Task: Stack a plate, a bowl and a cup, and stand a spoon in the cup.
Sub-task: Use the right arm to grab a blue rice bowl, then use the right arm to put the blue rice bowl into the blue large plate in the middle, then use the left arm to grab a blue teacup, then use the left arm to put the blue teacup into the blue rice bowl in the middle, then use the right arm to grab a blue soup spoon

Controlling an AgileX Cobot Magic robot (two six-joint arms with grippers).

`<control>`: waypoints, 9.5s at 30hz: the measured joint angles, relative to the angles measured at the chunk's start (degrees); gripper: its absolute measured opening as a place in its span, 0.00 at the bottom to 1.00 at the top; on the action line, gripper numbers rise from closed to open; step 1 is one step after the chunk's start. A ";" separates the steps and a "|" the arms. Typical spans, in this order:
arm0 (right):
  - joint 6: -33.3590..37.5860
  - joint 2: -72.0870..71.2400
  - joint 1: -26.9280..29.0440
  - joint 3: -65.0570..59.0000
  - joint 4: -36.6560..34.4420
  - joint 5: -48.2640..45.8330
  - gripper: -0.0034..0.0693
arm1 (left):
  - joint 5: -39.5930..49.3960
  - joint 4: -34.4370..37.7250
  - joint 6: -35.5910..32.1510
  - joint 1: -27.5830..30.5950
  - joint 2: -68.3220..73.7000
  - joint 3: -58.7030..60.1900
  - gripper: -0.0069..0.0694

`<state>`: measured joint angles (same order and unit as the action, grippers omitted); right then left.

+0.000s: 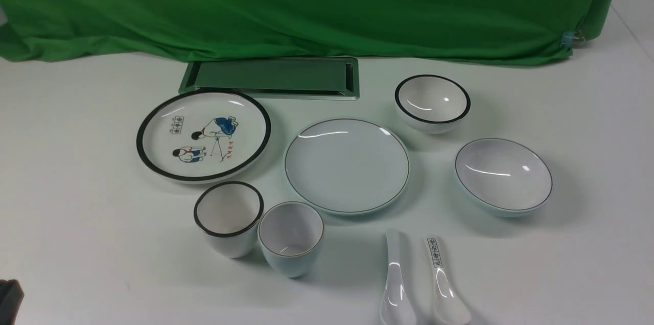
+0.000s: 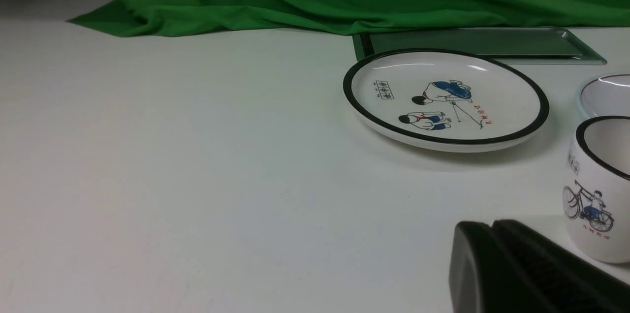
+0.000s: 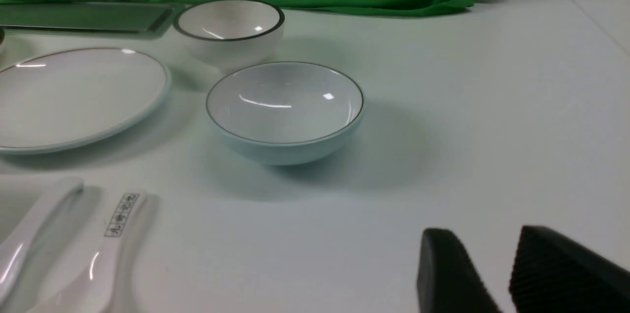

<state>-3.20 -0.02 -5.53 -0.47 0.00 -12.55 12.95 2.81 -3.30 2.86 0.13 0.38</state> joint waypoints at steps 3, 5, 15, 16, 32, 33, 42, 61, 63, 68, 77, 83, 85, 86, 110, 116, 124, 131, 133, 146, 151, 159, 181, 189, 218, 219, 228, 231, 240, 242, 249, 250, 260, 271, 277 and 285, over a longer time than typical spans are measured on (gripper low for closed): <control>0.00 0.00 0.00 0.00 0.00 0.00 0.38 | 0.00 0.00 0.00 0.00 0.00 0.00 0.05; 0.00 0.00 0.00 0.00 0.00 0.00 0.38 | 0.00 -0.21 -0.06 0.00 0.00 0.00 0.05; -34.56 0.00 0.00 0.00 -9.27 0.00 0.38 | -15.12 30.54 17.64 0.00 0.00 0.00 0.05; -38.61 0.00 0.00 0.00 -9.66 0.00 0.38 | -16.40 34.16 21.32 0.00 0.00 0.00 0.05; -41.91 0.00 -0.64 0.00 -10.63 3.09 0.38 | -15.38 31.54 31.69 0.00 -0.04 -2.78 0.05; -40.17 0.00 -1.13 0.00 -10.63 3.28 0.37 | -14.43 27.76 31.26 0.00 -0.04 -4.89 0.05; -13.71 10.02 -4.75 11.90 -10.46 3.87 0.13 | 9.64 -1.76 21.36 0.00 14.37 -30.39 0.05; 22.39 69.10 -4.92 56.23 -10.46 -33.95 0.08 | 42.69 0.08 -8.73 -24.56 64.36 -60.13 0.05; 22.18 73.32 -4.92 58.55 -10.46 -33.89 0.11 | 42.74 0.09 -8.85 -26.92 68.16 -62.29 0.05; 18.77 84.10 -4.92 65.58 -8.77 -32.05 0.32 | 42.86 0.36 -8.95 -29.76 75.75 -67.61 0.05; 12.66 100.28 -2.08 74.95 -6.22 -26.94 0.68 | 40.17 0.70 -11.04 -30.25 78.81 -68.61 0.05; 11.39 108.23 -1.30 75.58 -6.10 -24.82 0.65 | 35.85 0.70 -11.47 -30.25 78.87 -68.61 0.05; 11.34 110.25 -1.30 75.58 -6.10 -24.82 0.60 | 34.72 0.65 -11.66 -30.25 78.87 -68.61 0.05; 11.49 110.86 -1.30 75.58 -6.10 -24.88 0.57 | 34.39 0.65 -11.80 -30.25 78.87 -68.61 0.05; 24.06 111.30 -16.58 100.76 -19.45 -32.23 0.14 | 34.15 -1.65 -11.80 -30.25 78.87 -68.61 0.05; 22.56 120.51 -18.46 105.32 -19.26 -32.87 0.14 | 36.09 -1.65 -11.80 -30.25 78.87 -68.61 0.05; 19.20 126.71 -18.16 109.20 -19.00 -32.80 0.14 | 35.25 -1.65 -11.80 -30.25 78.87 -68.61 0.05; 17.92 128.40 -18.03 109.56 -19.35 -33.50 0.20 | 31.33 -1.45 -11.80 -30.25 78.87 -68.61 0.05; 17.92 128.40 -17.94 109.70 -19.29 -34.16 0.29 | 31.21 -1.45 -11.75 -30.25 78.87 -68.61 0.06; 22.15 117.52 -17.80 109.67 -5.20 -54.63 0.63 | 38.45 8.36 -19.05 -30.25 86.27 -69.42 0.42; 19.90 111.97 -17.75 107.38 1.25 -56.61 0.63 | 39.38 8.36 -20.00 -30.25 94.53 -75.02 0.63; 19.51 104.59 -17.76 105.00 2.03 -56.99 0.63 | 44.60 5.61 -22.71 -30.25 104.49 -81.17 0.70; 18.07 102.03 -17.76 103.87 2.23 -57.00 0.63 | 47.76 5.87 -22.48 -30.25 106.89 -89.79 0.09; 18.00 94.35 -17.76 103.87 2.48 -57.11 0.63 | 48.66 6.88 -17.77 -30.20 111.71 -108.47 0.09; 15.69 92.52 -17.76 91.86 2.08 -56.94 0.63 | 56.84 1.57 -5.08 -27.97 136.53 -134.32 0.48; 15.44 92.43 -17.76 91.81 1.52 -56.94 0.63 | 56.84 1.43 -4.63 -27.97 136.17 -134.32 0.51; 15.19 87.02 -20.28 84.77 -2.90 -56.89 0.58 | 56.74 1.05 -3.60 -27.97 118.99 -134.32 0.68; 14.62 85.18 -23.29 79.62 -2.90 -55.52 0.54 | 56.60 0.32 -3.60 -27.97 110.90 -133.87 0.58; 8.66 86.70 -30.97 68.96 -3.42 -36.61 0.48 | 56.61 -2.81 -4.45 -27.95 91.33 -110.84 0.09; 6.58 87.97 -31.85 68.63 -3.42 -32.35 0.48 | 56.76 -2.81 -4.80 -27.95 88.02 -103.07 0.06; 0.84 96.87 -32.80 68.69 -3.33 -24.38 0.68 | 54.52 -2.81 -4.05 -27.95 73.60 -74.87 0.04; 0.41 98.15 -32.80 68.69 -3.28 -24.10 0.73 | 53.96 -2.81 -3.78 -27.95 71.57 -71.60 0.04; -5.25 106.60 -32.80 68.73 -3.15 -21.26 0.84 | 46.05 -0.52 -2.98 -27.95 53.73 -51.80 0.04; -9.24 108.06 -32.82 68.94 -3.15 -18.47 0.84 | 43.88 -0.17 -2.98 -27.95 46.30 -49.68 0.04; -10.15 109.70 -32.82 69.00 -3.87 -18.43 0.79 | 43.43 -0.17 -2.98 -27.95 46.25 -49.23 0.04; -8.25 109.75 -32.82 69.25 -7.23 -19.30 0.28 | 43.26 -0.17 -2.98 -27.95 46.23 -47.88 0.04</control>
<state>-11.45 109.73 -38.35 68.78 -7.23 -31.84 56.21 2.64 -6.28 -25.09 46.36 -47.50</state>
